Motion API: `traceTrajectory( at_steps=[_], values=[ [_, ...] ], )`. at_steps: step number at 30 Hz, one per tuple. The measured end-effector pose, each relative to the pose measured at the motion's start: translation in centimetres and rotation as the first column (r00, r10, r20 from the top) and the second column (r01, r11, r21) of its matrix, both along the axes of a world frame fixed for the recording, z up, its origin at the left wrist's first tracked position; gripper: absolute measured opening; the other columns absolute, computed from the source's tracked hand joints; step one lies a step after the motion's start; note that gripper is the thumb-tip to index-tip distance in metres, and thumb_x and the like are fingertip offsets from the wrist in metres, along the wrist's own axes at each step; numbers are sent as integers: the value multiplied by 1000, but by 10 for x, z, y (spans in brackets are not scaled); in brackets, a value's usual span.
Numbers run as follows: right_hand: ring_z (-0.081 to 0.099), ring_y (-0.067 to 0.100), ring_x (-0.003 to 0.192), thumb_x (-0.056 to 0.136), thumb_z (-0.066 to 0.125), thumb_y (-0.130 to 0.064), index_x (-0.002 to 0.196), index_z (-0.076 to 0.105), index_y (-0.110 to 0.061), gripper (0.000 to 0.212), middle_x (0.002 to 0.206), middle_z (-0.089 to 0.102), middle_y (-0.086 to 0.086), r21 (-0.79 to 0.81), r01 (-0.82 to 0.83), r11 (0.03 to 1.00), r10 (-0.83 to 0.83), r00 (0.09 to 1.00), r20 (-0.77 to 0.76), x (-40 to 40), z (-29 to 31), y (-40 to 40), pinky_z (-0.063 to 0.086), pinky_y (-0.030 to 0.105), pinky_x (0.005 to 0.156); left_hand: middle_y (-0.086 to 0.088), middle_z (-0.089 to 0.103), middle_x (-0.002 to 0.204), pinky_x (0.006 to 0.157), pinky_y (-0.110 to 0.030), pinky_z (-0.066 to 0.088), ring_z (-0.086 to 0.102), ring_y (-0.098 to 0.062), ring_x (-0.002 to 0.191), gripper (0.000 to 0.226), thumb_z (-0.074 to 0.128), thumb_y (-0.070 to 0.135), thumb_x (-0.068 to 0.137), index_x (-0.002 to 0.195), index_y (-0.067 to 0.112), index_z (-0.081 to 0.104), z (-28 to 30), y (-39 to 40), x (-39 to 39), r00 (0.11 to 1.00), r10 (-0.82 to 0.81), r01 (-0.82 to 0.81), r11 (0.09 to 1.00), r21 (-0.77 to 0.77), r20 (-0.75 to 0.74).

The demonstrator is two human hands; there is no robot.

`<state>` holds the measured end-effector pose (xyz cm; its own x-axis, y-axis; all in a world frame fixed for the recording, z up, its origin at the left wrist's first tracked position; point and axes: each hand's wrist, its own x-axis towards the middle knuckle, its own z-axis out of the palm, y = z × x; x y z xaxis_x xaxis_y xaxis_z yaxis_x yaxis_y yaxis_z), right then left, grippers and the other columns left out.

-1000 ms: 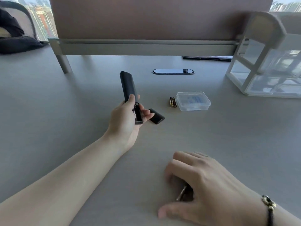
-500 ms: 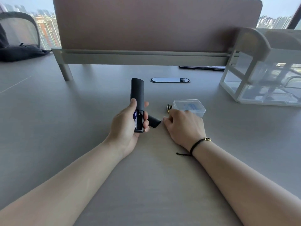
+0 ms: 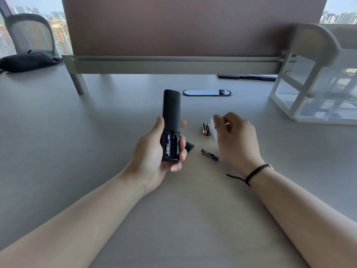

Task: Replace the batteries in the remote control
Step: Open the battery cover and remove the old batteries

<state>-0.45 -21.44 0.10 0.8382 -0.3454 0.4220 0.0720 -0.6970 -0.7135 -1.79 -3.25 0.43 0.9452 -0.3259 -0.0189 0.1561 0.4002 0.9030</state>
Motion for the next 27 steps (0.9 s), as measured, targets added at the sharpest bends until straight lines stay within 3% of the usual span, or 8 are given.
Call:
traceTrajectory(
  at_steps=[5,7,10,12,16,21,24,27],
  values=[
    [41,15,47,90,63,-37,75,58,-18,25,43,40,-4,-102,-201,974,220,946,237,-20,12,11,34,30,51,-7,53,74,41,-25,25,48,-20,57,51,35,43,102,116,5,65,-1,-3,-2,998,-36,35,999,-26,-59],
    [39,13,46,83,68,-40,80,62,-22,19,48,38,-8,-208,-346,915,387,899,206,-31,11,22,37,29,50,-6,54,75,43,-26,31,49,-19,61,45,36,41,102,104,12,70,-1,-4,-4,996,-55,53,998,-23,-73],
    [45,4,52,75,75,-35,93,67,-23,23,60,46,-15,-283,-509,813,555,825,109,-38,5,35,48,32,54,-6,58,82,63,-28,44,52,-18,73,49,37,43,101,113,12,74,-2,-5,-5,989,-77,72,997,-40,-124],
    [46,0,56,73,77,-33,97,69,-22,28,66,51,-16,-287,-526,801,571,815,99,-38,3,37,49,30,57,-7,57,84,71,-30,44,52,-18,74,49,38,43,101,119,11,71,-2,-3,-4,986,-72,63,996,-65,-150],
    [50,1,55,72,81,-33,99,72,-21,31,62,53,-14,-235,-521,820,552,830,84,-36,4,34,39,15,55,-8,51,86,72,-27,45,49,-17,73,49,40,44,101,125,11,67,-2,-3,-3,983,-62,48,995,-83,-173],
    [52,2,55,72,84,-26,102,74,-22,32,59,55,-14,-170,-529,831,546,835,70,-37,4,36,37,9,55,-5,52,82,73,-27,46,51,-17,74,49,40,46,100,126,13,67,-1,-3,-2,981,-69,53,995,-89,-181],
    [53,4,52,73,83,-23,100,74,-23,28,57,56,-15,-132,-540,832,550,833,60,-37,4,34,37,8,53,-3,53,83,67,-25,49,50,-16,78,48,40,46,100,125,16,68,-1,-4,-3,981,-85,70,994,-88,-175],
    [53,6,51,73,83,-23,98,75,-24,26,55,55,-19,-114,-537,836,546,836,60,-36,5,32,37,9,53,0,51,75,53,-23,40,47,-14,67,48,38,47,100,127,17,66,-1,-5,-4,986,-80,73,996,-51,-146]
  ],
)
